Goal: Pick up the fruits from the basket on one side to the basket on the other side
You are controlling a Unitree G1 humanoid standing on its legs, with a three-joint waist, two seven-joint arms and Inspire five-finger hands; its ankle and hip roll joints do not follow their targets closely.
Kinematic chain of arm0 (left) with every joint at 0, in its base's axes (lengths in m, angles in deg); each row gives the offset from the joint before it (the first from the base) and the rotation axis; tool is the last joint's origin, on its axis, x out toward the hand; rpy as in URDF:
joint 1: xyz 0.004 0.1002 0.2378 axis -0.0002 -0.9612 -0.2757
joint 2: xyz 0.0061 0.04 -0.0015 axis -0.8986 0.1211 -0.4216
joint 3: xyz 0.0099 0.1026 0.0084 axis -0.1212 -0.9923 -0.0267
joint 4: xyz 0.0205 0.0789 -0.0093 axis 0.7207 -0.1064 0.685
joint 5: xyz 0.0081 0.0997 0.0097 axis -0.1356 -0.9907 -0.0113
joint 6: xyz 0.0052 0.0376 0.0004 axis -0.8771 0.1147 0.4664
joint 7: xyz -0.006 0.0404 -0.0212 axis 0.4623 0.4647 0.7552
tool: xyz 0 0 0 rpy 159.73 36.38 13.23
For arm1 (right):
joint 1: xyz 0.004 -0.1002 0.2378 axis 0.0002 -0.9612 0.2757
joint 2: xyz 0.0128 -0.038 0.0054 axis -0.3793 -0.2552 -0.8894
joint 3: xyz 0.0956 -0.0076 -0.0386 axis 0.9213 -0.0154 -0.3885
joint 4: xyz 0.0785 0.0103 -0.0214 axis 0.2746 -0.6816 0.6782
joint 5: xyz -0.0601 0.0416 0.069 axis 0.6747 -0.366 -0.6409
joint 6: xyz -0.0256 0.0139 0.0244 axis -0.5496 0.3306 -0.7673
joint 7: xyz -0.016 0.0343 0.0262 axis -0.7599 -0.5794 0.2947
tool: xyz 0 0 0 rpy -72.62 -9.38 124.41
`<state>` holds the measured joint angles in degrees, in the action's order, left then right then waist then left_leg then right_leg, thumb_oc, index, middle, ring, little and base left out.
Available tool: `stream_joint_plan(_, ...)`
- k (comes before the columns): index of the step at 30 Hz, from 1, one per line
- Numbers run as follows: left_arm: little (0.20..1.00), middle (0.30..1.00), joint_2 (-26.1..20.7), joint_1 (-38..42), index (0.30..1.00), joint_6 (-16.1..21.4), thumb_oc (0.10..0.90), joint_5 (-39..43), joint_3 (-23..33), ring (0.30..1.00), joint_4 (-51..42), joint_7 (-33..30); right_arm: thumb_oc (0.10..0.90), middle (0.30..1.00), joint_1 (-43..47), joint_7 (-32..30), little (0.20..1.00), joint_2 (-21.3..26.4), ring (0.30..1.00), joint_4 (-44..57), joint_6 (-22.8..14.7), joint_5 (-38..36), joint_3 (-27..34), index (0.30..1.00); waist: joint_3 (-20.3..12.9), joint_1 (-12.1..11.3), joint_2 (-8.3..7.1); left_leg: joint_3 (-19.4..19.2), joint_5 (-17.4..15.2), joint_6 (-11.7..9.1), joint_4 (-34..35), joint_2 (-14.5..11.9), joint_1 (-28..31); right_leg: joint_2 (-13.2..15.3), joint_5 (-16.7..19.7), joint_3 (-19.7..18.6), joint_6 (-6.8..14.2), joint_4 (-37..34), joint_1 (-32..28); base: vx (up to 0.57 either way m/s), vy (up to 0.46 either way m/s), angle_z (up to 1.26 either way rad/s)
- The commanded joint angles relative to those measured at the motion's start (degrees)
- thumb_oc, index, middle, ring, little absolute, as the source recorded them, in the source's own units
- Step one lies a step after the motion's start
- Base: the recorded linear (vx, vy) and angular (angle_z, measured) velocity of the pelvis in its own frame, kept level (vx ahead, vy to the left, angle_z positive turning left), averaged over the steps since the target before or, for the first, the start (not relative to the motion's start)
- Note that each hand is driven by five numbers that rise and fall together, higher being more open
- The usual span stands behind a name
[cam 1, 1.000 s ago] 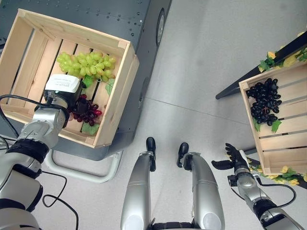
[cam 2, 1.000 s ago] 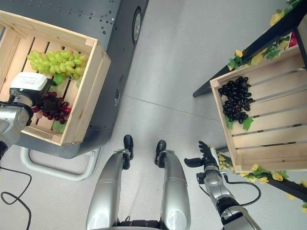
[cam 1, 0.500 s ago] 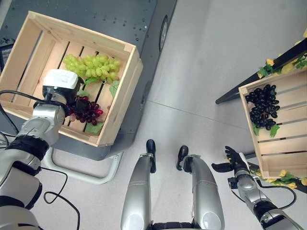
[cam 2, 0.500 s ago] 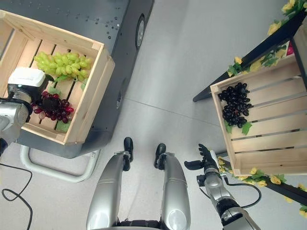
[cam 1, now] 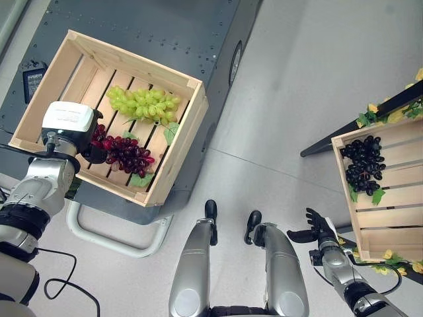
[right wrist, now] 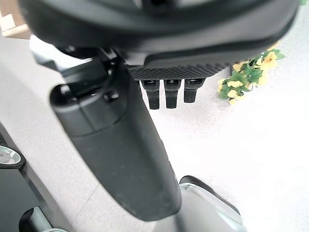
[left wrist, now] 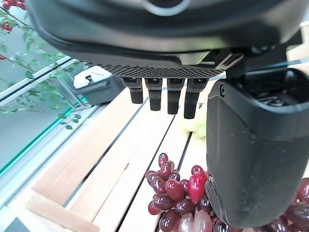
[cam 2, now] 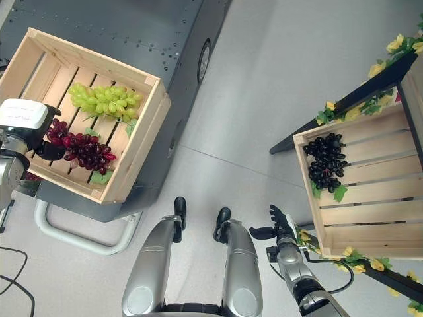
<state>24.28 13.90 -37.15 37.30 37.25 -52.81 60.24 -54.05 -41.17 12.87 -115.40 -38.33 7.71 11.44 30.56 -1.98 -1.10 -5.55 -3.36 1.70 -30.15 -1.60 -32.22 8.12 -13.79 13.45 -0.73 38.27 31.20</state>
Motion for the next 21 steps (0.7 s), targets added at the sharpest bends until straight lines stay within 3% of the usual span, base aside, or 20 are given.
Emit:
stream_joint_plan(1,0.9,0.9,-6.1,0.8,0.9,1.4,0.8,-1.2,7.8,0.9,-1.2,0.9,0.8,0.9,-3.5,-0.4,0.9,3.0,0.9,0.4,-1.2,0.0,3.4,0.9,-0.8,0.4,3.19,-2.1,-4.8,2.4,-0.3,1.2,5.3,0.9,5.3,-1.0,1.6,-4.2,-4.1,0.0,0.0,0.0)
stream_joint_plan(13,0.9,0.9,-5.3,1.8,0.9,7.9,0.8,-1.5,4.5,0.9,-2.9,-0.5,0.8,0.9,-3.4,0.1,0.9,3.2,0.9,0.5,-2.7,-0.1,3.4,0.9,-0.8,0.7,2.4,-2.4,-5.3,2.8,-1.8,0.6,2.1,0.7,5.9,-1.5,1.8,-3.3,-0.8,0.0,0.0,0.0)
stream_joint_plan(16,0.9,0.9,-5.1,3.2,0.9,7.6,0.8,-2.4,2.4,0.9,-3.0,3.2,0.8,0.9,-3.2,0.4,0.9,3.1,0.9,0.7,-3.3,-0.5,3.1,0.9,-0.8,0.8,1.81,-2.3,-5.3,2.7,-2.2,0.4,0.6,0.4,6.3,-1.5,1.8,-3.2,0.4,0.0,0.0,0.0)
stream_joint_plan(21,0.9,0.9,-4.1,5.0,0.9,7.0,0.8,-4.5,-0.3,0.9,-2.4,4.0,0.8,0.9,-2.5,0.8,0.9,3.4,0.9,0.7,-3.5,-0.7,2.8,0.9,-0.8,1.2,1.34,-2.4,-5.4,2.7,-2.6,0.0,-1.1,0.2,6.5,-1.7,1.8,-3.3,2.0,0.0,0.0,0.0)
